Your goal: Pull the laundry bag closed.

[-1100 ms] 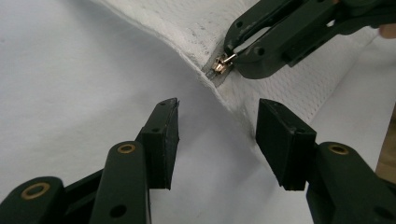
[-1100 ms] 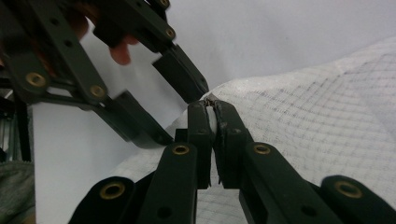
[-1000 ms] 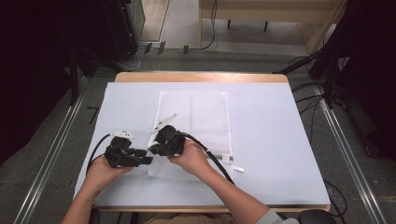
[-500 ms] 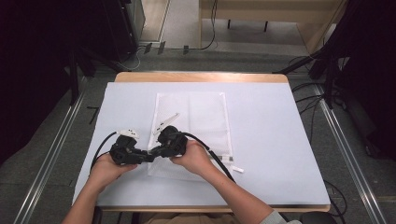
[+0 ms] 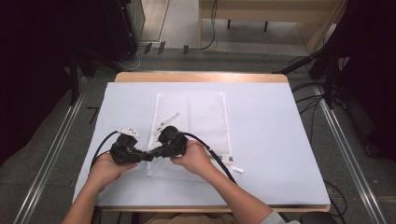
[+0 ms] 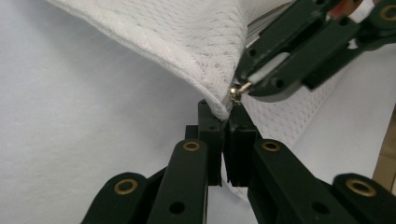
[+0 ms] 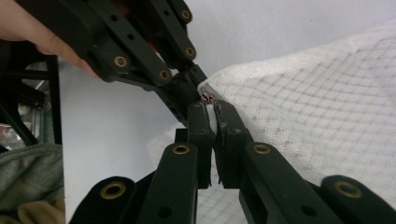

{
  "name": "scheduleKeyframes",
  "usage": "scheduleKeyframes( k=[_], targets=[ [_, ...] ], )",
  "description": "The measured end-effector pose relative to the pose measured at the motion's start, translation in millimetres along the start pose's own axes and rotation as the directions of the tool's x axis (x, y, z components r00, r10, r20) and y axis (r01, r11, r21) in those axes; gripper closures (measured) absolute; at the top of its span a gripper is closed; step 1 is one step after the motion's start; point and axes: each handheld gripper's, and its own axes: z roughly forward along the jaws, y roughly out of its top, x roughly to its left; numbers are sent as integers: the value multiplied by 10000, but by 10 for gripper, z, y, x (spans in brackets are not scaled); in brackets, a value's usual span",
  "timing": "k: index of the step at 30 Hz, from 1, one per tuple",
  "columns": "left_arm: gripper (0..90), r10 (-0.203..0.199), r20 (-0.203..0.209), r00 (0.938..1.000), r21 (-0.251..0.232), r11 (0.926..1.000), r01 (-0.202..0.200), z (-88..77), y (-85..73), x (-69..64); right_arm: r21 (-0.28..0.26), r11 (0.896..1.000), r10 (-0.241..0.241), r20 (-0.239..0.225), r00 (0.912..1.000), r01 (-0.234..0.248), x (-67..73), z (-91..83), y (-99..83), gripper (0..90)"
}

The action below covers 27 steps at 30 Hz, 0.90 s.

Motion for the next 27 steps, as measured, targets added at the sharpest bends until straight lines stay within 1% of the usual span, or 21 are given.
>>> scheduleKeyframes(
  k=[1, 2, 4, 6, 8, 9, 10, 11, 14, 17, 18, 19, 20, 21, 22, 23, 24, 26, 27],
  targets=[
    [878, 0, 0, 10000, 0, 10000, 0, 0, 0, 0, -3, 9999, 101, 40, 9999, -101, -7, 5, -3, 877],
    [878, 35, -82, 10000, 29, 10000, -35, 7, 4, -8, -22, 9999, 120, 33, 9999, -120, -16, 10, -9, 877],
    [880, 15, -103, 9999, 34, 10000, -14, 12, 5, -5, -2, 9999, 153, 139, 9998, -152, -27, 20, -20, 878],
    [880, -9, -99, 10000, 23, 10000, 9, 11, 3, -1, -14, 9998, 208, 118, 9997, -208, -37, 33, -32, 878],
    [881, -176, -25, 9998, 14, 9998, 176, 7, -1, 14, -9, 9998, 221, 172, 9996, -221, -40, 43, -38, 879],
    [882, -176, -25, 9998, 14, 9998, 176, 7, -1, 14, -23, 9998, 180, 194, 9996, -179, -37, 46, -39, 879],
    [882, -394, 66, 9992, -4, 9992, 394, 10, -6, 28, -24, 10000, 93, 256, 9996, -92, -35, 51, -41, 879],
    [883, -394, 66, 9992, -4, 9992, 394, 10, -6, 28, -24, 10000, 93, 256, 9996, -92, -35, 51, -41, 879],
    [883, -509, 159, 9986, -24, 9987, 509, -2, -9, 40, -122, 9999, -112, 353, 9993, 117, -34, 57, -50, 880],
    [885, -549, 159, 9984, -84, 9984, 550, -5, -13, 45, -128, 9999, -65, 411, 9991, 70, -32, 58, -58, 881],
    [885, -551, 137, 9984, -86, 9984, 552, -11, -14, 48, -102, 9998, -169, 532, 9984, 175, -38, 58, -64, 881],
    [885, -539, 116, 9985, -50, 9985, 539, -14, -16, 52, -175, 9998, -85, 525, 9986, 94, -46, 62, -78, 881],
    [885, -488, 99, 9988, -1, 9988, 488, -14, -22, 54, -117, 9999, 76, 543, 9985, -70, -69, 62, -99, 881],
    [885, -488, 99, 9988, -1, 9988, 488, -14, -22, 54, -117, 9999, 76, 543, 9985, -70, -69, 62, -99, 881],
    [885, -416, 99, 9991, -31, 9991, 416, -13, -29, 54, -47, 9998, 189, 522, 9985, -187, -92, 63, -124, 881],
    [884, -353, 56, 9994, -30, 9994, 353, -16, -31, 53, -65, 9999, 130, 492, 9987, -127, -103, 57, -137, 880],
    [884, -347, 100, 9993, -51, 9994, 348, -20, -35, 54, -24, 9998, 174, 569, 9982, -173, -102, 52, -145, 880],
    [884, -376, 298, 9988, -125, 9992, 380, -23, -38, 64, -67, 9999, 100, 508, 9987, -97, -112, 35, -155, 880],
    [884, -379, 280, 9989, -122, 9992, 383, -23, -38, 66, -73, 9999, 117, 504, 9987, -113, -106, 27, -155, 880]
  ],
)
